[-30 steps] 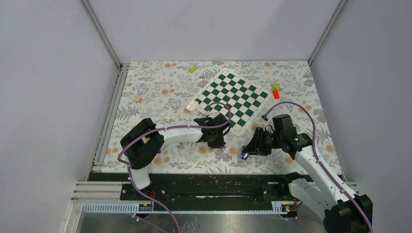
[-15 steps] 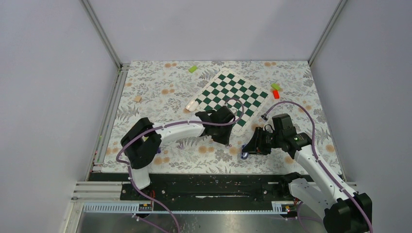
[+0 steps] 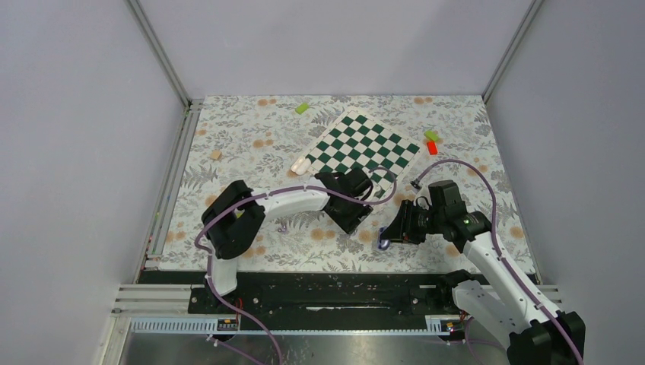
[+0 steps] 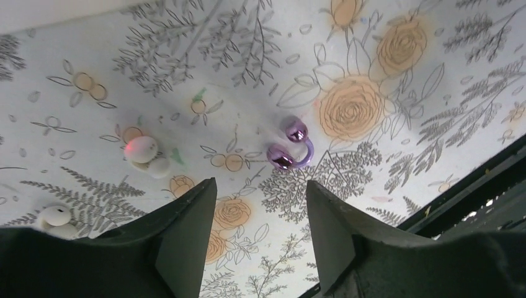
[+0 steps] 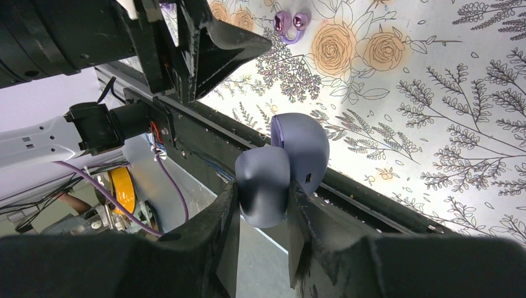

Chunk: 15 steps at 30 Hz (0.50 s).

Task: Insert the wireless bluetooth earbuds into the charging case
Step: Adjust the left earbud at the center of the board.

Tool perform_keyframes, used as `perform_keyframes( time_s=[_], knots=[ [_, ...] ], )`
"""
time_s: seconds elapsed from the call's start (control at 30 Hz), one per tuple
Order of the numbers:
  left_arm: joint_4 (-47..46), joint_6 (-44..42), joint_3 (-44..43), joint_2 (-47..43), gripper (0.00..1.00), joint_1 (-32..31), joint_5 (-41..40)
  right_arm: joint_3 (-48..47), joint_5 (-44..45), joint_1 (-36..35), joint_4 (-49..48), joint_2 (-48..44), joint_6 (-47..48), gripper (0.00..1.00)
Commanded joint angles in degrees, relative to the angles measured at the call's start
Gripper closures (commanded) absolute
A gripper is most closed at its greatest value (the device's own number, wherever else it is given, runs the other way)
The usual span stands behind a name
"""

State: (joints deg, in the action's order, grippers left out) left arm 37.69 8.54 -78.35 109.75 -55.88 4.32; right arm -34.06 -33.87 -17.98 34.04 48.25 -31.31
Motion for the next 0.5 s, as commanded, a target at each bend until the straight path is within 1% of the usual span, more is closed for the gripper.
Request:
perform_keyframes(
  time_s=[0.0,0.07,0.13,0.27,0.37,0.47],
  knots=[
    [0.18,1.92,-3.60,-4.02,0.45,0.06,-5.65,-0.17,0.29,0.13,0.75,-0.76,0.11,1.00],
    [0.57,6.40,-3.12,-6.79,0.48,0.13,-7.92,-0.29,0.29,0.13,0.76,-0.66,0.19,1.00],
    [0.28,11.81,-1.79,-9.61,0.51,0.15,-8.17,-0.35,0.38,0.13,0.80,-0.37,0.15,1.00],
    [-1.41,26.41,3.48,-14.48,0.54,0.15,-7.64,-0.17,-0.12,0.09,0.01,0.27,-0.02,1.00],
    [-2.25,38.10,7.94,-16.29,0.59,0.15,-7.63,-0.21,-0.62,0.14,-0.61,0.65,-0.15,1.00],
    [-4.87,45.87,11.91,-16.29,0.59,-0.01,-4.79,-0.37,-0.90,0.14,-1.01,0.85,-0.24,1.00]
  ],
)
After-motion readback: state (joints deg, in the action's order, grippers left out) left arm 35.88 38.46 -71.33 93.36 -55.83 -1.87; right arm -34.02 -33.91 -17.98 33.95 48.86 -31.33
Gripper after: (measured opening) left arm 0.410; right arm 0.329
